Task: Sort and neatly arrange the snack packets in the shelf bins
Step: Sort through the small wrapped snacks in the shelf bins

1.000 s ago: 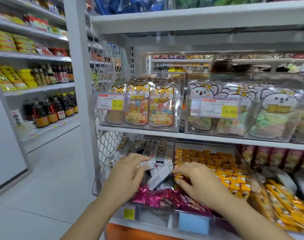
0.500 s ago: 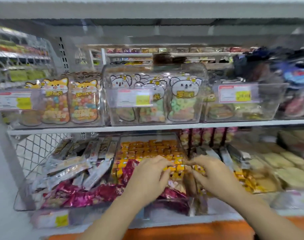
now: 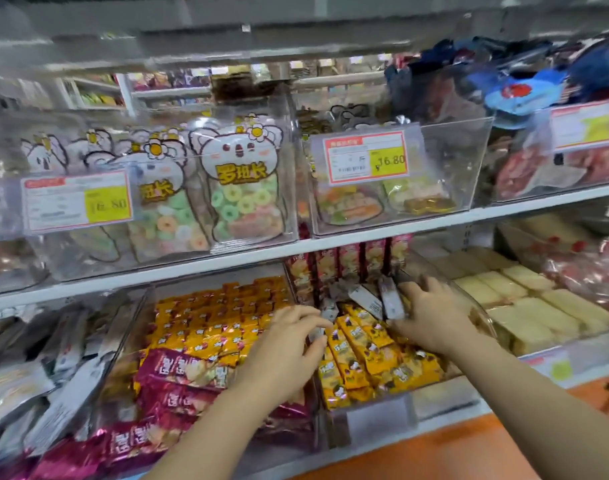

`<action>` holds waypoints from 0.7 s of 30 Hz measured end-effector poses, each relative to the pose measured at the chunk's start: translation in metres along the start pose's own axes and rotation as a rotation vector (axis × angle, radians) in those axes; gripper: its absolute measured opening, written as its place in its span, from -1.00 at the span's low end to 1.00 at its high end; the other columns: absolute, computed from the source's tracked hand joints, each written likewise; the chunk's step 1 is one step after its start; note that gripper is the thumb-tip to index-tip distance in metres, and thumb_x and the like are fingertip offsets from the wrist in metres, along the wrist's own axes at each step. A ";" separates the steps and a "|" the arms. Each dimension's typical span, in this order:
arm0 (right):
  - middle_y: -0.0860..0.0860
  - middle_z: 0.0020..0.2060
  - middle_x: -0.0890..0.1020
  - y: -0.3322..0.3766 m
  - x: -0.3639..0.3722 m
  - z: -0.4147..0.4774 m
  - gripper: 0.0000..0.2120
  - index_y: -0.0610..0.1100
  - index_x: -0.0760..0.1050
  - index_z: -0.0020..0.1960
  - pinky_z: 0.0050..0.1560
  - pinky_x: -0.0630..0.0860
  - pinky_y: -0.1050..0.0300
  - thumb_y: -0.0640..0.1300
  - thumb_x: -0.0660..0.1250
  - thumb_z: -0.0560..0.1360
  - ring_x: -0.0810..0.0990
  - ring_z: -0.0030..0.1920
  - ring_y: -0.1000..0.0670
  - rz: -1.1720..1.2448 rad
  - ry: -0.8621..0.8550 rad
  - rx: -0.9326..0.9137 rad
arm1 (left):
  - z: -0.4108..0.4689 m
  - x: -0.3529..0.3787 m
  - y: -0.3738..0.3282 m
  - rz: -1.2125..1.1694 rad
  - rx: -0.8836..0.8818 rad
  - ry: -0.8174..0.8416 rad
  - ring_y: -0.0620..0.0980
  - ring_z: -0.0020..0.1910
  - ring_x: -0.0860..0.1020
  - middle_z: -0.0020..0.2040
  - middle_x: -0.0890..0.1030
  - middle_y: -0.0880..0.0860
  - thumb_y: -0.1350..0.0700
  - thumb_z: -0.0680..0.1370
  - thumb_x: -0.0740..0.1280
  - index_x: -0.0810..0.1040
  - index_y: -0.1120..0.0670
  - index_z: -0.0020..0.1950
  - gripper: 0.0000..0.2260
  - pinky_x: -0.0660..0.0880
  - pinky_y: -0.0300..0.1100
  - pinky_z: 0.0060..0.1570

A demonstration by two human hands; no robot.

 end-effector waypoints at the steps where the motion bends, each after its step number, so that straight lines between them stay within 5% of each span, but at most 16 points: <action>1: -0.17 0.26 0.36 -0.001 0.002 0.004 -0.32 -0.05 0.26 0.40 0.28 0.24 0.04 0.27 0.29 0.40 0.29 0.28 -0.19 -0.042 0.011 0.007 | 0.004 0.001 0.001 0.000 0.001 -0.003 -0.21 0.33 0.19 0.28 0.37 -0.21 -0.01 0.61 0.17 0.48 -0.14 0.26 -0.76 0.14 -0.35 0.23; 7: -0.20 0.28 0.31 -0.004 0.007 0.018 -0.12 -0.04 0.19 0.45 0.27 0.24 0.00 0.42 0.29 0.31 0.26 0.25 -0.22 -0.113 0.031 0.067 | 0.017 0.005 0.002 0.004 0.010 -0.025 -0.23 0.28 0.22 0.24 0.40 -0.22 0.01 0.61 0.17 0.48 -0.14 0.26 -0.75 0.12 -0.40 0.20; 13: -0.13 0.21 0.25 -0.004 0.017 0.021 -0.34 -0.03 0.35 0.35 0.15 0.48 -0.05 0.13 0.43 0.32 0.50 0.11 -0.23 0.193 0.071 0.069 | 0.024 0.009 0.001 -0.022 0.011 -0.019 -0.25 0.25 0.29 0.24 0.40 -0.25 0.00 0.60 0.19 0.47 -0.17 0.27 -0.75 0.24 -0.31 0.27; 19: -0.14 0.29 0.20 -0.010 0.027 0.021 -0.29 -0.08 0.33 0.38 0.24 0.44 -0.08 0.19 0.44 0.34 0.47 0.20 -0.23 0.277 0.095 0.118 | 0.023 0.008 -0.001 -0.043 0.000 -0.008 -0.23 0.25 0.33 0.23 0.43 -0.24 0.01 0.59 0.20 0.48 -0.17 0.25 -0.75 0.32 -0.18 0.29; 21: -0.13 0.26 0.26 -0.014 0.022 0.021 -0.41 -0.13 0.44 0.29 0.16 0.49 -0.06 0.15 0.44 0.36 0.50 0.12 -0.17 0.298 0.040 0.146 | 0.021 0.008 -0.002 -0.050 -0.005 0.000 -0.23 0.24 0.34 0.22 0.44 -0.23 0.01 0.59 0.20 0.48 -0.17 0.25 -0.75 0.34 -0.14 0.28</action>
Point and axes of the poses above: each hand's wrist, its own z-axis towards the middle knuckle, its own x-axis out of the palm, y = z × x, the point moved 10 cm from there along z, towards the middle knuckle
